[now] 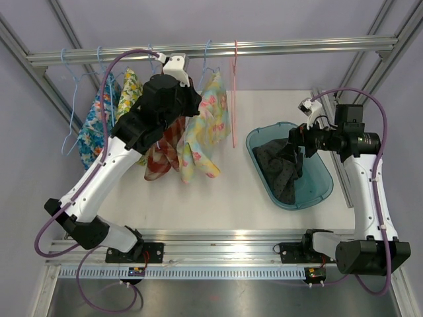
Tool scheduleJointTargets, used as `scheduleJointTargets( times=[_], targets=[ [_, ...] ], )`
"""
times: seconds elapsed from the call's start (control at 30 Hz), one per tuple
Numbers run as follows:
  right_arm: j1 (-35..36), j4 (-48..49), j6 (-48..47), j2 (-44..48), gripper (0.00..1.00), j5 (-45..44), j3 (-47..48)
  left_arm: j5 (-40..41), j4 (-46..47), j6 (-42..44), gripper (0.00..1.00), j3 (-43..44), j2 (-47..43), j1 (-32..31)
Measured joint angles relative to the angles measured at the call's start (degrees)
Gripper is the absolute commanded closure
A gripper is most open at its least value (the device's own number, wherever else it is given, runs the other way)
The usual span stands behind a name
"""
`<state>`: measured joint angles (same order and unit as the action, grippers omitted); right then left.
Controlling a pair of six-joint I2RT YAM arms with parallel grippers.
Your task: Remove the skirt from the hanger
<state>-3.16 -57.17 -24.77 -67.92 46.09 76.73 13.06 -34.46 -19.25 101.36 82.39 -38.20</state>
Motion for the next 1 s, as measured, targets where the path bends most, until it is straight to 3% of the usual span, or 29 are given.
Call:
scheduleJointTargets(
  times=[0.37, 0.6, 0.87, 1.0],
  targets=[
    [0.0, -2.4, -1.2, 0.3, 0.01, 4.4, 2.3, -0.9, 8.5, -3.9, 1.00, -7.1, -10.5, 0.2],
    [0.0, -4.1, -2.7, 0.2, 0.01, 7.4, 3.8, -1.2, 11.6, -4.8, 1.00, -8.9, -12.4, 0.2],
    [0.3, -15.2, -16.0, 0.1, 0.01, 17.2, 10.8, -3.9, 11.2, -6.9, 1.00, -15.4, -16.5, 0.3],
    [6.0, -17.3, -23.1, -1.0, 0.01, 19.5, 12.5, -5.5, 10.7, -10.1, 1.00, -20.0, -21.0, 0.3]
  ],
)
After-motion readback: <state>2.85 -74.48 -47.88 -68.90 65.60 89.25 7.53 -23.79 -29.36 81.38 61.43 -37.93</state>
